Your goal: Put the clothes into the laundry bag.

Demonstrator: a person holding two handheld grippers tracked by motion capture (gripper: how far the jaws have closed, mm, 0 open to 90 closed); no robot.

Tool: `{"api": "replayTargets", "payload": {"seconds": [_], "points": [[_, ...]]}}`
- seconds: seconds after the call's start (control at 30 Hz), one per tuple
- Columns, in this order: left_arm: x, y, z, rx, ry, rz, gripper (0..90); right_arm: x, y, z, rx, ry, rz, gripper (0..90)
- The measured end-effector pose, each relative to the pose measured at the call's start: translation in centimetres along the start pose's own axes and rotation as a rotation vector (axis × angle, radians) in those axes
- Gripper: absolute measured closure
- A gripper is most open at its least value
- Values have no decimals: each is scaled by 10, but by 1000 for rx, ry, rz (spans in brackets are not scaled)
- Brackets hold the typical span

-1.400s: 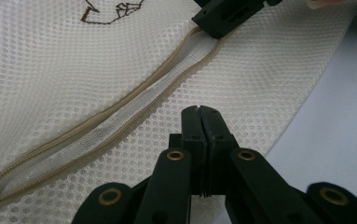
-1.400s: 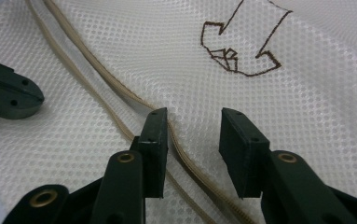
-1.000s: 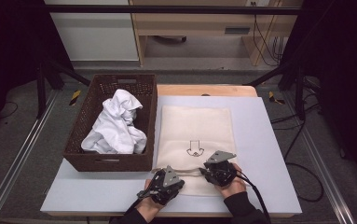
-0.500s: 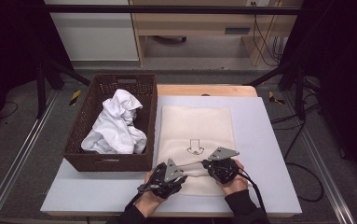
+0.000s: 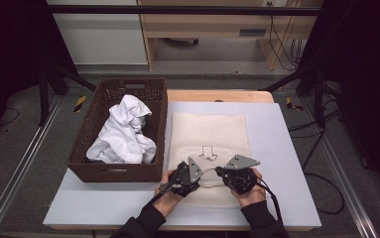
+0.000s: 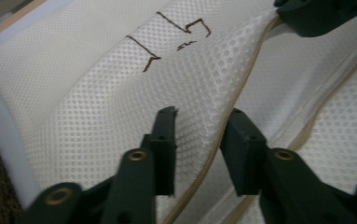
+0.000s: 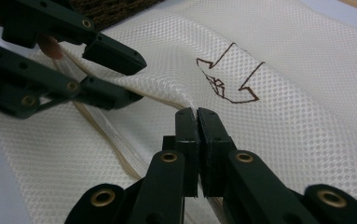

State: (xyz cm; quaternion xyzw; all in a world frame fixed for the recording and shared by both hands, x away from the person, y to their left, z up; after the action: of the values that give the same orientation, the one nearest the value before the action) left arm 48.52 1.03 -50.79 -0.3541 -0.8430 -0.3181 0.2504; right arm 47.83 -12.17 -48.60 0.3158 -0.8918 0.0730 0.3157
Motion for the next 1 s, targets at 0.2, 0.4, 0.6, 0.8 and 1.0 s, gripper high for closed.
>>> {"api": "replayTargets", "payload": {"seconds": [0.2,0.4,0.6,0.8,1.0], "points": [[2,4,-1,35,-14,20,847,-1,0,1,-11,-15,-1,664],[6,9,-4,95,-41,54,844,-7,3,6,20,14,15,587],[10,5,-4,109,-56,80,788,-19,-1,14,8,90,72,739],[35,-1,-11,113,-97,142,615,-13,-7,8,-47,57,76,868],[57,-15,7,105,-100,177,721,-9,-8,4,-56,22,77,867]]}}
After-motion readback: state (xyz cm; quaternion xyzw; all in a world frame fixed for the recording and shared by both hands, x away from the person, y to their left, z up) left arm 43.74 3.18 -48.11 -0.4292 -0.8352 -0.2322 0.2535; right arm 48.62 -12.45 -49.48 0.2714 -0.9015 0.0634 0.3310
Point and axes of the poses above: each handheld gripper's, and its own axes: x roughly backward along the jaws, z roughly out of its underside, y roughly to its left, the point moved 7 cm from there along -x, roughly forward along the jaws, and after that the axes turned 9 degrees about -x, right-handed, at the moved point
